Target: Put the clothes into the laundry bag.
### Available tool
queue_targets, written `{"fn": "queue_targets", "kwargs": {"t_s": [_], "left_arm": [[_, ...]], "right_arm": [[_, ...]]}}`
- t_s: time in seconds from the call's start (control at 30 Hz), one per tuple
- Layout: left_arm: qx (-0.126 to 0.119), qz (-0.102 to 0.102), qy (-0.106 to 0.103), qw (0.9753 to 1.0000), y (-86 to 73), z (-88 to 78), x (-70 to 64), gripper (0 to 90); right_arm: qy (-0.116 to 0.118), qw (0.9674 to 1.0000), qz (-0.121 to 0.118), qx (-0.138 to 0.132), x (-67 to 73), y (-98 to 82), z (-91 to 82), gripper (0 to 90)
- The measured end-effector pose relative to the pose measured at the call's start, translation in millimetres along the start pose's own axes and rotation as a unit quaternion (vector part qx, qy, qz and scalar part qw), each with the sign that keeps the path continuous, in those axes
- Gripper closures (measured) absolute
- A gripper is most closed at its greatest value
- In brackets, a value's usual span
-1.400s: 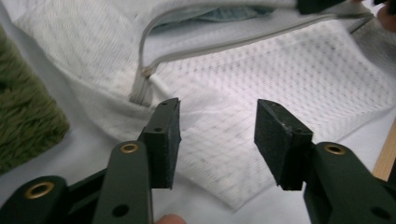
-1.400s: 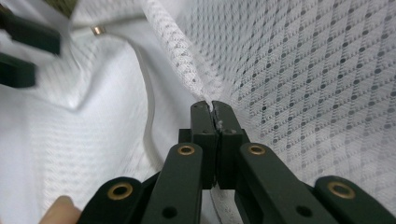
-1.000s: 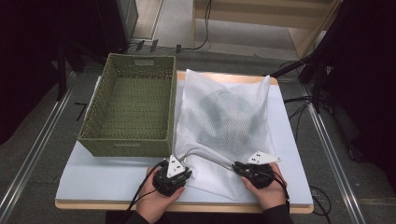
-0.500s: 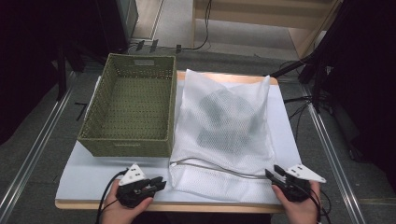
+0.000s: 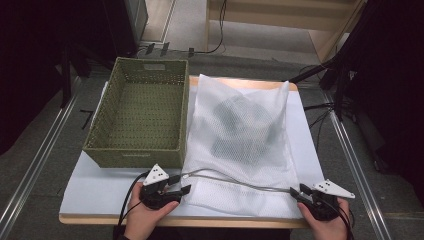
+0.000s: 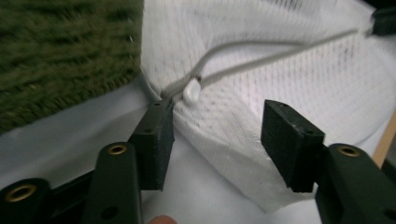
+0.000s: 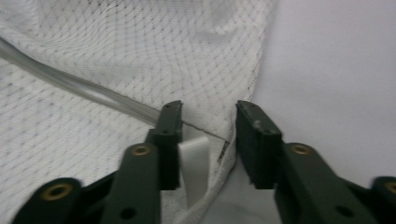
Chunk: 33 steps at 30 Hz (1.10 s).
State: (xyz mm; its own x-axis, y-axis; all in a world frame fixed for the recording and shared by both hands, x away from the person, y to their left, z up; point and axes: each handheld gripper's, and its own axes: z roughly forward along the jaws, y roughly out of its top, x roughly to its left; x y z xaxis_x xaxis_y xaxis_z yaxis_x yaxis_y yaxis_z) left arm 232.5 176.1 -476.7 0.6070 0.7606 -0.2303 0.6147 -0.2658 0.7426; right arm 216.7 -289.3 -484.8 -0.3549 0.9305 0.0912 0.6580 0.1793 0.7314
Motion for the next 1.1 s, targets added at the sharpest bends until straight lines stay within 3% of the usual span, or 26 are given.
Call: {"fn": "queue_targets", "kwargs": {"t_s": [0.07,0.1,0.13,0.17,0.2,0.23,0.3,0.47,0.5,0.53,0.57,0.6,0.67,0.73,0.9,1.1], "left_arm": [[0.005,0.007,0.009,0.9999,0.0,-1.5,-0.6,65.9],[0.011,0.008,0.007,0.9999,-0.1,-2.4,0.4,74.2],[0.014,0.006,0.002,0.9999,-0.7,-3.5,2.0,74.2],[0.016,0.001,-0.005,0.9999,-1.5,-4.8,3.7,84.7],[0.016,-0.004,-0.014,0.9998,-2.2,-5.9,5.1,84.7],[0.016,-0.005,-0.035,0.9993,-3.0,-7.0,6.3,87.0],[0.02,-0.001,-0.055,0.9983,-3.5,-7.0,4.7,89.2],[0.024,0.03,-0.049,0.9981,-6.3,-4.5,-2.9,89.3],[0.02,0.026,-0.05,0.9982,-7.1,-5.7,-1.3,88.4],[0.011,0.022,-0.047,0.9986,-8.3,-7.3,0.3,75.1],[0.003,0.021,-0.046,0.9987,-9.0,-9.2,2.1,75.1],[-0.013,0.017,-0.049,0.9986,-10.2,-13.0,4.5,67.7],[-0.032,0.026,-0.044,0.9982,-11.2,-19.4,7.3,56.1],[-0.059,0.029,-0.029,0.9974,-11.7,-26.9,11.0,47.4],[-0.11,0.02,-0.013,0.9936,-11.1,-42.8,26.1,34.3],[-0.131,0.003,0.006,0.9913,-10.2,-64.1,41.5,27.5]], "right_arm": [[0.015,0.9998,-0.004,0.008,-0.2,2.1,-0.6,81.9],[0.017,0.9998,-0.006,0.01,-0.9,3.0,-1.5,85.7],[0.017,0.9998,-0.006,0.01,-0.9,3.0,-1.5,85.7],[0.005,0.9999,-0.008,0.012,-2.9,5.7,-0.9,87.2],[0.005,0.9999,-0.008,0.012,-2.9,5.7,-0.9,87.2],[-0.008,0.9999,-0.012,0.009,-5.1,7.4,-0.3,87.5],[-0.029,0.9995,-0.012,-0.002,-11.9,10.9,1.0,87.5],[-0.032,0.9994,0.004,-0.01,-22.7,10.0,6.4,87.0],[-0.03,0.9994,0.006,-0.013,-23.0,9.4,5.8,85.9],[-0.03,0.9991,0.004,-0.03,-23.7,5.0,3.3,77.5],[-0.03,0.9991,0.004,-0.03,-23.7,5.0,3.3,77.5],[-0.026,0.999,0.006,-0.037,-24.3,3.4,2.1,74.2],[-0.013,0.9978,0.014,-0.064,-27.9,-0.2,-2.9,62.8],[0.0,0.9958,0.024,-0.088,-30.4,-2.0,-8.0,56.9],[0.032,0.993,0.024,-0.111,-30.4,-1.4,-9.0,47.2],[0.043,0.99,0.023,-0.133,-29.4,0.8,-13.1,41.4]]}}
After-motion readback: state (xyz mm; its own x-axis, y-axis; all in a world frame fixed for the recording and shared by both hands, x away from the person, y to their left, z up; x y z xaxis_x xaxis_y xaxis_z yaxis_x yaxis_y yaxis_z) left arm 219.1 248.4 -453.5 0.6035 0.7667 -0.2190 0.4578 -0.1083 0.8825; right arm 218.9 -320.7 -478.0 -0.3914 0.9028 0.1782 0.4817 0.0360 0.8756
